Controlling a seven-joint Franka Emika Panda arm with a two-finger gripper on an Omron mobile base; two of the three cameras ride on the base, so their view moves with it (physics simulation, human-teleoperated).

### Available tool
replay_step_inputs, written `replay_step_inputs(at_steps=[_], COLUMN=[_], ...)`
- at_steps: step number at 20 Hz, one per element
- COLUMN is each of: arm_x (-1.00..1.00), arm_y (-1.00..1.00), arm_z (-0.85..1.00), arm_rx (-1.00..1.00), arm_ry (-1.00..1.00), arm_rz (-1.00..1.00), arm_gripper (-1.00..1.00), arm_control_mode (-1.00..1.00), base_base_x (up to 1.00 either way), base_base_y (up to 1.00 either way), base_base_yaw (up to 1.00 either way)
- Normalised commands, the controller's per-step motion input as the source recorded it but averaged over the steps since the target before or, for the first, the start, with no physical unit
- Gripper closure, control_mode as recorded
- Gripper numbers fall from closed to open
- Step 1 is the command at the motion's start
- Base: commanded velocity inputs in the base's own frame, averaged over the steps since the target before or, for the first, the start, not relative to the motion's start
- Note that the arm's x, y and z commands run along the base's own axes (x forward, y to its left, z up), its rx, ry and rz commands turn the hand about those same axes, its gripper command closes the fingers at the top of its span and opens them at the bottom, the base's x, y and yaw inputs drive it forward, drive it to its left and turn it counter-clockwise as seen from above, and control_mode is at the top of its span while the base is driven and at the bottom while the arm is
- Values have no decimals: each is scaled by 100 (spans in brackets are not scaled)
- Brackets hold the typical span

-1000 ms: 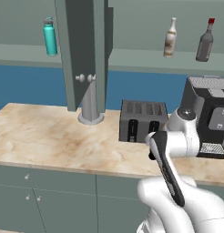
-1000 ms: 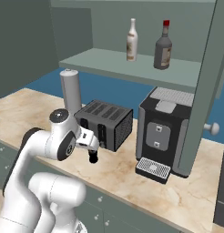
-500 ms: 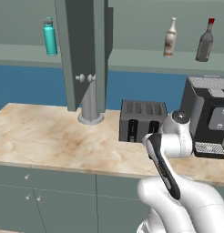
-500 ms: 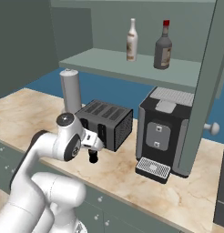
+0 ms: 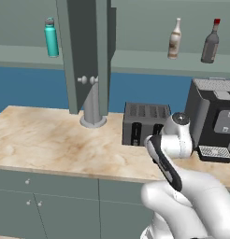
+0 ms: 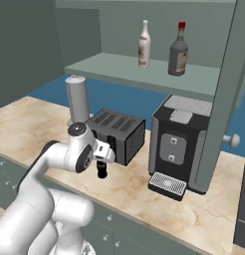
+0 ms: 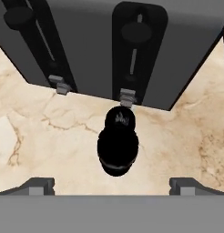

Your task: Sort all alcoholic drinks to one cabinet, and non-alcoholic drinks to the other.

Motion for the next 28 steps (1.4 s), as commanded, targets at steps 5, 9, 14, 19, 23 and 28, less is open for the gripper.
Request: replay_step_inputs(at_steps=[5,9,14,19,23,28], arm_x=[18,6,8,4,0,2], arm_y=[0,-9,-9,2,9,12], arm_z=[-29,-33,-24,-27,-29,-45], arm_rx=[0,0,0,0,0,-1], arm_ry=[2,0,-2,-12,-10,-3], arm_rz=[-1,-5,-6,-1,0,0], arm_gripper=[-100,-100,-100,-100,-100,-100], arm_control_mode=[-100,-100,-100,-100,-100,-100], base_base_x=[0,0,0,0,0,0], base_base_y=[0,0,0,0,0,0], base_base_yaw=[0,0,0,0,0,0])
